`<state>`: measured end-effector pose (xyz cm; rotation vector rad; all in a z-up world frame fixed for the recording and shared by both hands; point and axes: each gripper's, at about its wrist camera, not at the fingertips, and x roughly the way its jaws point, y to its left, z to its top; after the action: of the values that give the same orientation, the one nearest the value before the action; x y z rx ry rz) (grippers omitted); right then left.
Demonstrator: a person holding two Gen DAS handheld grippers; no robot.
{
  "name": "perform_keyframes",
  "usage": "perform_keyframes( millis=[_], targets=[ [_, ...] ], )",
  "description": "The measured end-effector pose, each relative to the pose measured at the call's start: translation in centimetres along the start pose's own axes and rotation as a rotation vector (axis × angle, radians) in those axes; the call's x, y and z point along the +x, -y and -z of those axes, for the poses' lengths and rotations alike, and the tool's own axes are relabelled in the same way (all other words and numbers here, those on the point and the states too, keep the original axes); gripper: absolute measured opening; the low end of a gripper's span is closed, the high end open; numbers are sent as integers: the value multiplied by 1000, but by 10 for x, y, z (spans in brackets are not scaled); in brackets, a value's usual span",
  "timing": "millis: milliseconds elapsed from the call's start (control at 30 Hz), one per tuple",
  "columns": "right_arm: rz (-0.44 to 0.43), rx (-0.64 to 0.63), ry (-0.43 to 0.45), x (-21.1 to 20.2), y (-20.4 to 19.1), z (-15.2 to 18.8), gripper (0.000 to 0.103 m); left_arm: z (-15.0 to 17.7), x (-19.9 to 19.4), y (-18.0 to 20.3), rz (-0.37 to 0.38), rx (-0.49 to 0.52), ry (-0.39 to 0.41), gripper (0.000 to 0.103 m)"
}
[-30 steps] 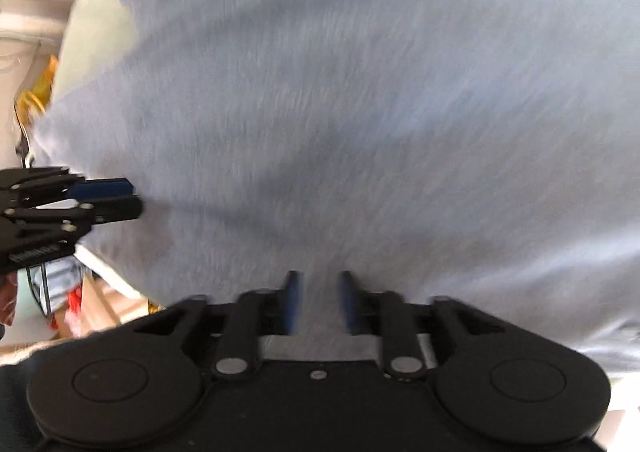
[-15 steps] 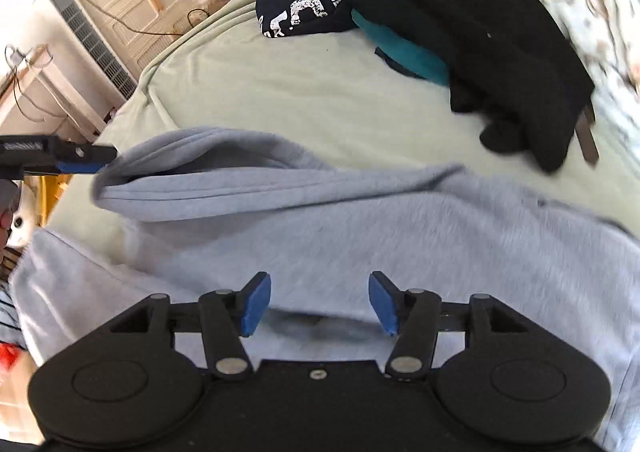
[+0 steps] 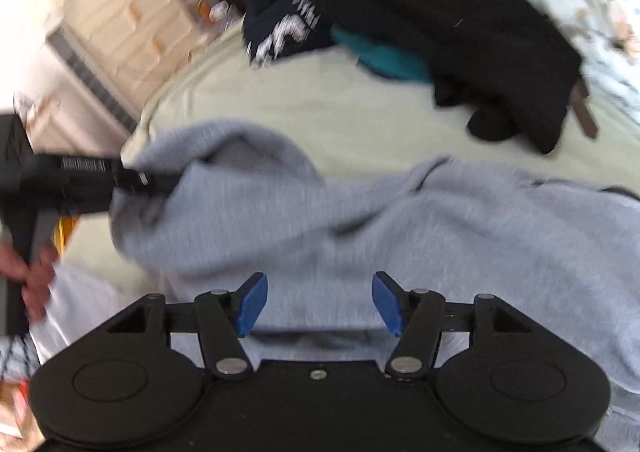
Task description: Fold clothes
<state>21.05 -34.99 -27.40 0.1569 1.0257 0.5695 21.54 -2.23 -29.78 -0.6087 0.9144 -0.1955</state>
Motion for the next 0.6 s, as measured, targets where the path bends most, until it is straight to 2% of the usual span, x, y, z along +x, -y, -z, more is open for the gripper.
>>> perform_keyframes(
  millis=[133,167,267,333,400,600],
  targets=[
    [-61,182,86,-14,22,-14,63,8,18,48,132,101,-10,17],
    [-68,236,104,-15,31,-15,67,17,29,63,159,138,-31,17],
    [-116,431,130,-15,63,-11,69,43,51,83,171,195,-98,17],
    [-204,629,116,-5,89,3,80,56,57,84,189,176,-135,17],
    [-254,774,64,10,108,16,81,70,59,83,185,184,-158,17],
    [-330,955,-51,41,124,43,81,77,53,72,179,143,-158,18]
  ],
)
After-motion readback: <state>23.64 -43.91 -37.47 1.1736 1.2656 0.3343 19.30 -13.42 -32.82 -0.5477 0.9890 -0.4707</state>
